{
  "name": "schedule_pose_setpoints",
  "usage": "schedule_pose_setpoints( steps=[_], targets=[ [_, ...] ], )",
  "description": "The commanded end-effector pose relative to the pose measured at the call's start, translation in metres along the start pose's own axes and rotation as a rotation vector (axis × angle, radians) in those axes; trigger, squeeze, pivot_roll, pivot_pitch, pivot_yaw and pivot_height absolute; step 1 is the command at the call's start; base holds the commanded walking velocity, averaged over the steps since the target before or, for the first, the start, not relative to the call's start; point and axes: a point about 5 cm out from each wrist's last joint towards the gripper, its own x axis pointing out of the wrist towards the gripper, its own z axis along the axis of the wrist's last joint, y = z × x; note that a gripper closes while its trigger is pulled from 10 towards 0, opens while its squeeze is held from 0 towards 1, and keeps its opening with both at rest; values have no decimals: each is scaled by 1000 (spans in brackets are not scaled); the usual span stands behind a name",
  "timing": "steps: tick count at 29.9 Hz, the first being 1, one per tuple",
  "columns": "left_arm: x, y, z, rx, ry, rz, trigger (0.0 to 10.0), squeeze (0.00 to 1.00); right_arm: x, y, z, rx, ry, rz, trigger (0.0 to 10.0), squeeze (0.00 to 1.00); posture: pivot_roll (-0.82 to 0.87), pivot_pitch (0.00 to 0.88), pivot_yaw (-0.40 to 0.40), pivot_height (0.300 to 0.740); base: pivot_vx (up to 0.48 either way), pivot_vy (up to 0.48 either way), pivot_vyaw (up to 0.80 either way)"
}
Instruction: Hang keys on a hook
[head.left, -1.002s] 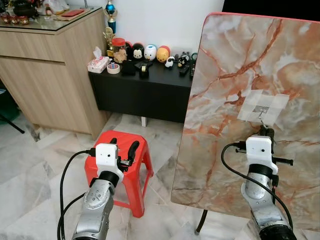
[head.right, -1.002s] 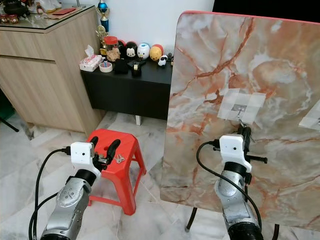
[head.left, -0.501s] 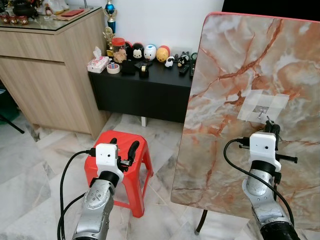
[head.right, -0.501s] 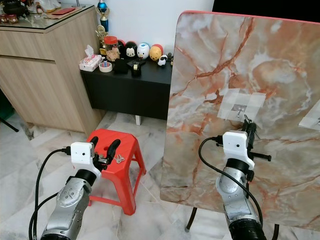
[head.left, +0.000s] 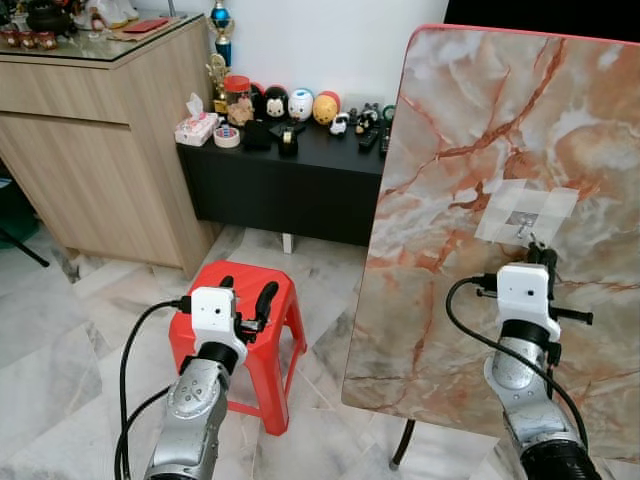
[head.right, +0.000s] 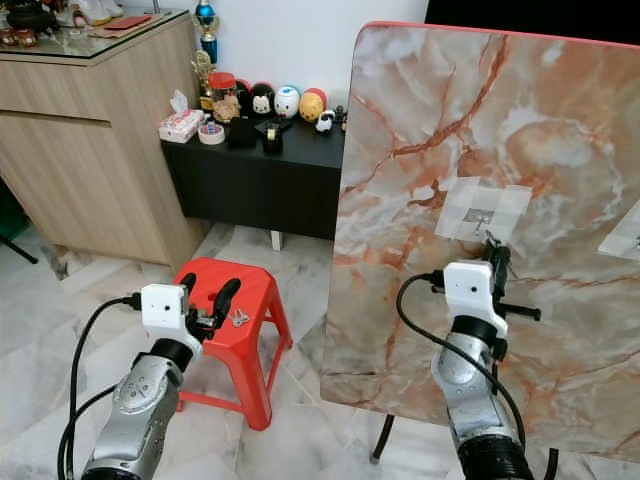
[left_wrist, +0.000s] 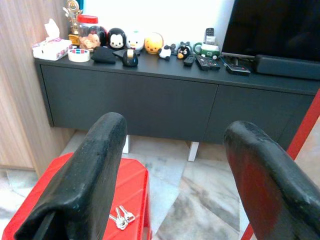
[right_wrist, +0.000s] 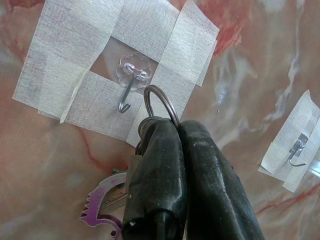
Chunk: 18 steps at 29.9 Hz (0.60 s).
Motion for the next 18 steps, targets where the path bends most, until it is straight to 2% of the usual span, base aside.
schedule_pose_setpoints(
  steps=[1,18],
  targets=[
    [0,-2,1,8,-7,-8,10000,0,6,-2,2,-3,-1,-6,10000,0,58,5,-70,740,0,0,0],
    [-1,-3,0,10,-7,-13,10000,0,8,4,3,7,-5,46,10000,0,59,6,-72,740,0,0,0]
  ],
)
